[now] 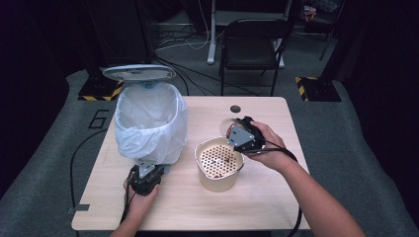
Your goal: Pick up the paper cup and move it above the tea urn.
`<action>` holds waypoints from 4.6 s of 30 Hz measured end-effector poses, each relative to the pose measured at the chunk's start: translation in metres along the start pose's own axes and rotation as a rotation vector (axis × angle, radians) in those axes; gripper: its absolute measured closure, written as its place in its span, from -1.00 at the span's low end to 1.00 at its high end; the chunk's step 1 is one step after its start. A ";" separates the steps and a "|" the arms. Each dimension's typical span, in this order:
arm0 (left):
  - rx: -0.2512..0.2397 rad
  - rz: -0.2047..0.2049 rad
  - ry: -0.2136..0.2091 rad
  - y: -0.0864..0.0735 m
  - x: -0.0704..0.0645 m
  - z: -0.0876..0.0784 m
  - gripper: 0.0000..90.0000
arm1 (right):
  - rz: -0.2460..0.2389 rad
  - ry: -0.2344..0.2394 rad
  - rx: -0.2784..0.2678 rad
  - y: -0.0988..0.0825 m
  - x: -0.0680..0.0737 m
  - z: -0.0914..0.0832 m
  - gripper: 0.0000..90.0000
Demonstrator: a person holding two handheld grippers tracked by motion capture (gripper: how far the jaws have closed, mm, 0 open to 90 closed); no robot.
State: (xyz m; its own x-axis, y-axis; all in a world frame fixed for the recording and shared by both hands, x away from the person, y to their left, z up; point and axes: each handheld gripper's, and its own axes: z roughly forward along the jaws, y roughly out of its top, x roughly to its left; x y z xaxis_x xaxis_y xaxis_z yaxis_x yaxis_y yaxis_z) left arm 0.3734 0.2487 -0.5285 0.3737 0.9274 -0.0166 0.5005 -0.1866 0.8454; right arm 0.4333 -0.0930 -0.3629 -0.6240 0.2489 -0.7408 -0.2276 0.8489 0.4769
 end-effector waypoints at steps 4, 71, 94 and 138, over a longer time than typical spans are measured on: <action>0.000 0.001 0.000 0.000 0.000 0.000 0.59 | -0.068 0.014 0.010 0.005 0.003 -0.001 -0.01; 0.000 0.001 0.000 0.000 0.000 0.000 0.59 | -1.141 -0.404 0.135 0.002 0.071 0.003 0.17; 0.001 0.002 0.000 0.000 0.000 0.000 0.59 | -1.139 -0.370 0.118 0.014 0.065 -0.005 0.17; 0.011 0.009 -0.008 0.000 0.001 -0.001 0.59 | 0.551 0.217 -0.174 -0.005 -0.037 -0.015 0.13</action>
State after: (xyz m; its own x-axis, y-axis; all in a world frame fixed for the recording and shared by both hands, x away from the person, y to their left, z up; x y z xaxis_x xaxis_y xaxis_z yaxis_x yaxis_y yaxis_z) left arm 0.3735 0.2501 -0.5278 0.3843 0.9231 -0.0130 0.5056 -0.1986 0.8396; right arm 0.4462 -0.1129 -0.3307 -0.8185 0.5131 -0.2585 0.0647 0.5294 0.8459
